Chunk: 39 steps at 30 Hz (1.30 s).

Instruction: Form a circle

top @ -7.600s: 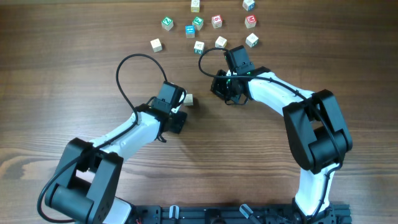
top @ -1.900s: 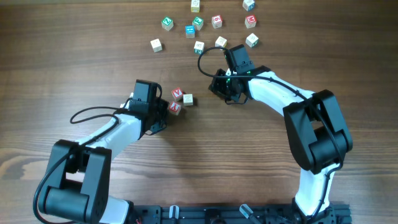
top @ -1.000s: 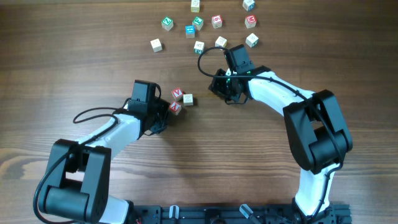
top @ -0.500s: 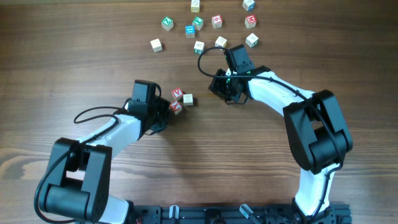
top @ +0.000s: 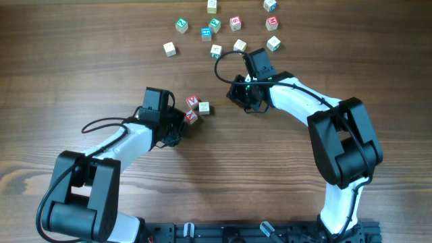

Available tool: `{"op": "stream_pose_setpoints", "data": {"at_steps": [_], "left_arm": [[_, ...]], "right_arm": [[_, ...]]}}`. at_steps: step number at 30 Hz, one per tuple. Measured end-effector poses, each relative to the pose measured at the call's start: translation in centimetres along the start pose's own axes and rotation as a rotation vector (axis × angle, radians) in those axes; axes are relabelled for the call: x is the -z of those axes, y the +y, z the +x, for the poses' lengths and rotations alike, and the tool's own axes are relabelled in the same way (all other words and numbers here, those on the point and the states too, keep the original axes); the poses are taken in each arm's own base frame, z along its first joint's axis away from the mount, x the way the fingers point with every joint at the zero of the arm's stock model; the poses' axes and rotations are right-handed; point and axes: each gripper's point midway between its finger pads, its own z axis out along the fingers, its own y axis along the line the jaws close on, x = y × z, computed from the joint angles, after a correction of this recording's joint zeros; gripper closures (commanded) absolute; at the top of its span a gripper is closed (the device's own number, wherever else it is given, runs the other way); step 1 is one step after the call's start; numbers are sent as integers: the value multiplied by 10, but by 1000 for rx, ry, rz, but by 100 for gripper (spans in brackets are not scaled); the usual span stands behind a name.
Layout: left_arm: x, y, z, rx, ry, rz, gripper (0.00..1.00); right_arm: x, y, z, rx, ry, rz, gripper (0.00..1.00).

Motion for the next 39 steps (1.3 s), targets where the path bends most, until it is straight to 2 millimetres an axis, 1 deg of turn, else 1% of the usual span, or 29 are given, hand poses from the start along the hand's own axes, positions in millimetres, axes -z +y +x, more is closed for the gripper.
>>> {"op": "stream_pose_setpoints", "data": {"at_steps": [21,29,34,39], "left_arm": [[-3,-8,1,-13,13,47,96],[-3,-5,1,-13,11,31,96],[-3,-3,-1,-20,-3,20,96],[-2,-3,-7,-25,-39,17,96]], "right_arm": [[0,0,0,0,0,0,70],[0,0,0,3,0,0,70],[0,0,0,3,0,0,70],[0,0,0,3,0,0,70]]}}
